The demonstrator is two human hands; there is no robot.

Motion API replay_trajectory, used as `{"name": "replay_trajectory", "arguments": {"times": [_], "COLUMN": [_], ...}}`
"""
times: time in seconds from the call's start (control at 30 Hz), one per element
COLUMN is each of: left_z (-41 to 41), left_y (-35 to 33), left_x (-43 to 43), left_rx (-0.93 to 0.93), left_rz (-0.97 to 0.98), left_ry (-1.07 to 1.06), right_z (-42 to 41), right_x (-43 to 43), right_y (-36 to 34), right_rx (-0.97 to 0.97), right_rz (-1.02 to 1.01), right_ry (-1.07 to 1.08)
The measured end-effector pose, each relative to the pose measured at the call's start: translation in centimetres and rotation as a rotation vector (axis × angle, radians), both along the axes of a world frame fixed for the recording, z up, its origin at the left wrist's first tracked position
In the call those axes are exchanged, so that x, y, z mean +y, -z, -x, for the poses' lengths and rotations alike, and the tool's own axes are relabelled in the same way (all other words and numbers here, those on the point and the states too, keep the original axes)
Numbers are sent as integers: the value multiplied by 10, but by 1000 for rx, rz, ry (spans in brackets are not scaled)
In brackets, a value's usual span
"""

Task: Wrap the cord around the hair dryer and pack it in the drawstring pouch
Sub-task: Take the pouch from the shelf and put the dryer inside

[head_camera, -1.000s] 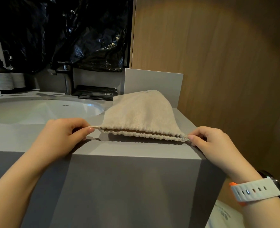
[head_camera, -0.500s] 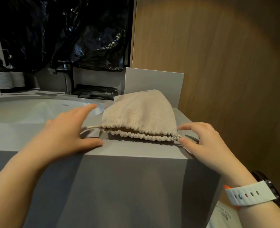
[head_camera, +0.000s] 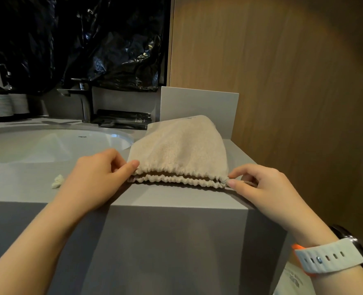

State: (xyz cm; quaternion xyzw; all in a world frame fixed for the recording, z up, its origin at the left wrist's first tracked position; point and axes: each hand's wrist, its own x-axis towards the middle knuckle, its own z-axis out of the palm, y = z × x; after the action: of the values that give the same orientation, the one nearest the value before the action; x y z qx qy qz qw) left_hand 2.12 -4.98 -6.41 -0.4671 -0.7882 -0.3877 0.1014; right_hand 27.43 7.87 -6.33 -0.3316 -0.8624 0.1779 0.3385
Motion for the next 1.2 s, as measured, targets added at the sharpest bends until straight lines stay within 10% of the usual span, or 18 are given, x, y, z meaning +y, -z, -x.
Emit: {"name": "replay_trajectory", "arguments": {"times": [0.8, 1.2], "left_z": [20, -11], "left_y": [-2, -13], "left_x": [-17, -5], "left_rx": [-85, 62], "left_rz": [10, 101], "left_ry": [142, 248], "right_z": [8, 23], "right_x": [10, -11], "right_y": [4, 0], "right_rx": [17, -1], "right_rz": [-90, -116], "right_ry": [323, 39]}}
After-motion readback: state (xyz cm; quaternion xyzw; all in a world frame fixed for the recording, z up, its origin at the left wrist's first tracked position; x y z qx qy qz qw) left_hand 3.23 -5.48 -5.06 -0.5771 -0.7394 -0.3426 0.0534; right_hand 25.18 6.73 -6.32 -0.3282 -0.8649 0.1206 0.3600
